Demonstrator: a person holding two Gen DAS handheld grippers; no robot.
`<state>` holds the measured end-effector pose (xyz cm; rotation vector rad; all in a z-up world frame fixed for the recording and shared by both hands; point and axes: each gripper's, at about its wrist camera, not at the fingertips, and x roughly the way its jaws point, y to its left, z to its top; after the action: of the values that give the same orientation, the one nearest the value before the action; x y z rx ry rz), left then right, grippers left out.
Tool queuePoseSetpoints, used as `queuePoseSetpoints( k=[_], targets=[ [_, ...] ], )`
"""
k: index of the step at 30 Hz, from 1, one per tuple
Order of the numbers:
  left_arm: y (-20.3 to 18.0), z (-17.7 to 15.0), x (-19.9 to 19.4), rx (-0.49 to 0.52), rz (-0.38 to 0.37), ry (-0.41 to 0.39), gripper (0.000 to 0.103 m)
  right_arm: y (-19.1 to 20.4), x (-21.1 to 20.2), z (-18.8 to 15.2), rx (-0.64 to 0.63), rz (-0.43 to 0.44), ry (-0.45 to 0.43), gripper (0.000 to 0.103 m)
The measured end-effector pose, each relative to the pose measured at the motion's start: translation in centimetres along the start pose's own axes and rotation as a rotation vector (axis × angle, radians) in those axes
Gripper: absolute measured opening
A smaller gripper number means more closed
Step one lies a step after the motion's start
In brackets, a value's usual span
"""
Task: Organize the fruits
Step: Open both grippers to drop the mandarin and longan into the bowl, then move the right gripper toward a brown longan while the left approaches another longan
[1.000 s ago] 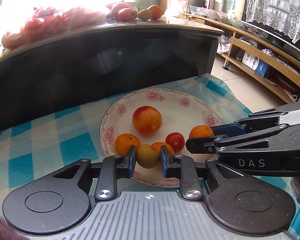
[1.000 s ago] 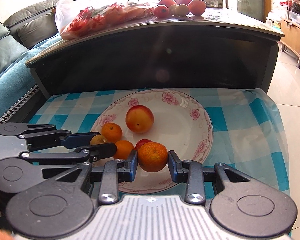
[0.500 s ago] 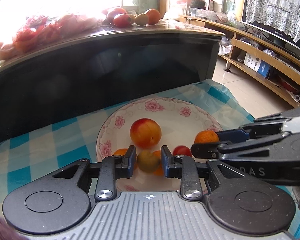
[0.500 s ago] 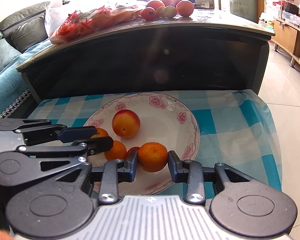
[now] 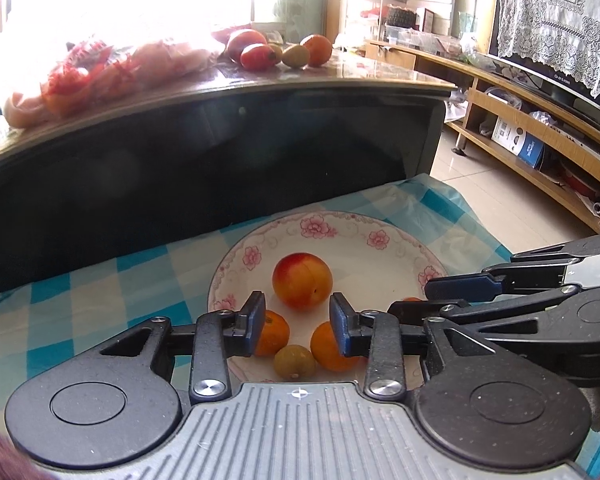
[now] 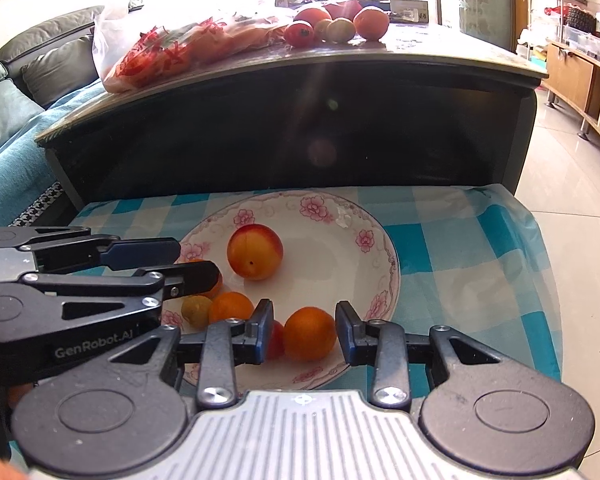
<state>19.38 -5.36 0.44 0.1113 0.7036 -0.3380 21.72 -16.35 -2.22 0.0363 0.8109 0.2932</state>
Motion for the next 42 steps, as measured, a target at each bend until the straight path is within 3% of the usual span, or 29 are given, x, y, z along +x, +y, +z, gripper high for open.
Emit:
queuePoseSetpoints(
  k=[21, 34, 42],
  targets=[
    [2.1, -2.5, -4.7, -0.004, 0.012, 0.015, 0.048, 4.0, -3.4, -1.1, -0.044, 0.043, -0.011, 0.038],
    [3.5, -6.1, -7.1, -0.025, 0.016, 0.069, 0.051, 6.9, -3.9, -4.7, -0.054, 0.099, 0.082, 0.038],
    [5.0, -7.3, -8.3, -0.06, 0.031, 0.082, 0.051, 10.6, -3.2, -6.9, -0.125, 0.165, 0.133, 0.038]
  ],
)
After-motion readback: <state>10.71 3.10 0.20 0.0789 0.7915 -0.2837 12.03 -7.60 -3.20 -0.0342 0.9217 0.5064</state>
